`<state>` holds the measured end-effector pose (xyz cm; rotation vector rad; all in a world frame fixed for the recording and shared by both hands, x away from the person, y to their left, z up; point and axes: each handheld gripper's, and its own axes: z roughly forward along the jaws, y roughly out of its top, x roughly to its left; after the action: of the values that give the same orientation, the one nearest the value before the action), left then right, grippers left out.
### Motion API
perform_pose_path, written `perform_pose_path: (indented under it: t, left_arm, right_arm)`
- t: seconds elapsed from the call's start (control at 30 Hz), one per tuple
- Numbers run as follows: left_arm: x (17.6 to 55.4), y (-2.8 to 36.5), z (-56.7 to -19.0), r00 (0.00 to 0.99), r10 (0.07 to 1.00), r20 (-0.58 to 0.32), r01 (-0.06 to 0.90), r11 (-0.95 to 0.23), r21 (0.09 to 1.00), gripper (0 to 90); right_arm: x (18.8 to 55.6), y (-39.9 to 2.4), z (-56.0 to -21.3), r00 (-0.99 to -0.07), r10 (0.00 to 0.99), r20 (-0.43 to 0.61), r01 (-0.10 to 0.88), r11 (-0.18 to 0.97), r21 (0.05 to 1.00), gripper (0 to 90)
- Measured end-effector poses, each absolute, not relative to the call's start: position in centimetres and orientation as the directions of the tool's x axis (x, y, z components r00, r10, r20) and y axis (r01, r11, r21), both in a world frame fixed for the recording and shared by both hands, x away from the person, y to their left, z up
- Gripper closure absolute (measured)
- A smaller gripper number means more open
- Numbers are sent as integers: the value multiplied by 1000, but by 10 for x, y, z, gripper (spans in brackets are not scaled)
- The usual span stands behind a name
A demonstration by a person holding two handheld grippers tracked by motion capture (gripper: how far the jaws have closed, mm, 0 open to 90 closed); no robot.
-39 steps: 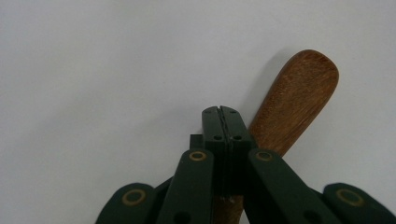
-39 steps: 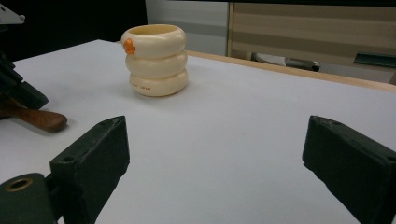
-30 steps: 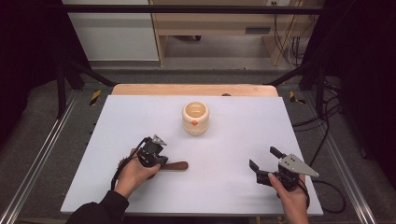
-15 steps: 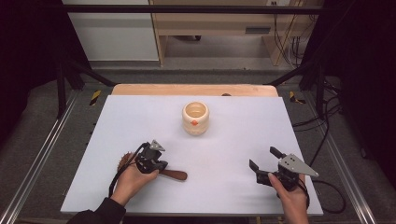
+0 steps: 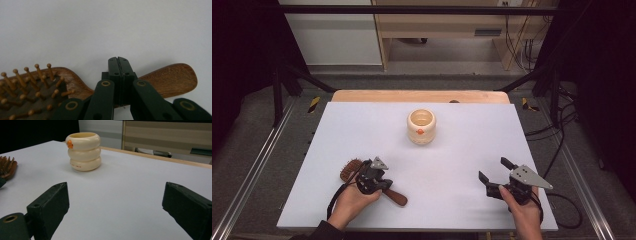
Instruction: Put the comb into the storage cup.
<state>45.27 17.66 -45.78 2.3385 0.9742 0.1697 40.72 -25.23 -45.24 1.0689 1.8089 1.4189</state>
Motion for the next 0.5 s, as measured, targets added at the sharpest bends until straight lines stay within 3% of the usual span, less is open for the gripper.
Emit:
perform_pose_path:
  t: [0.5]
  left_arm:
    - [428,210,-457,710,690,-143,626,-524,577,897]
  right_arm:
    - [407,-254,-452,-497,867,27,225,99,969,74]
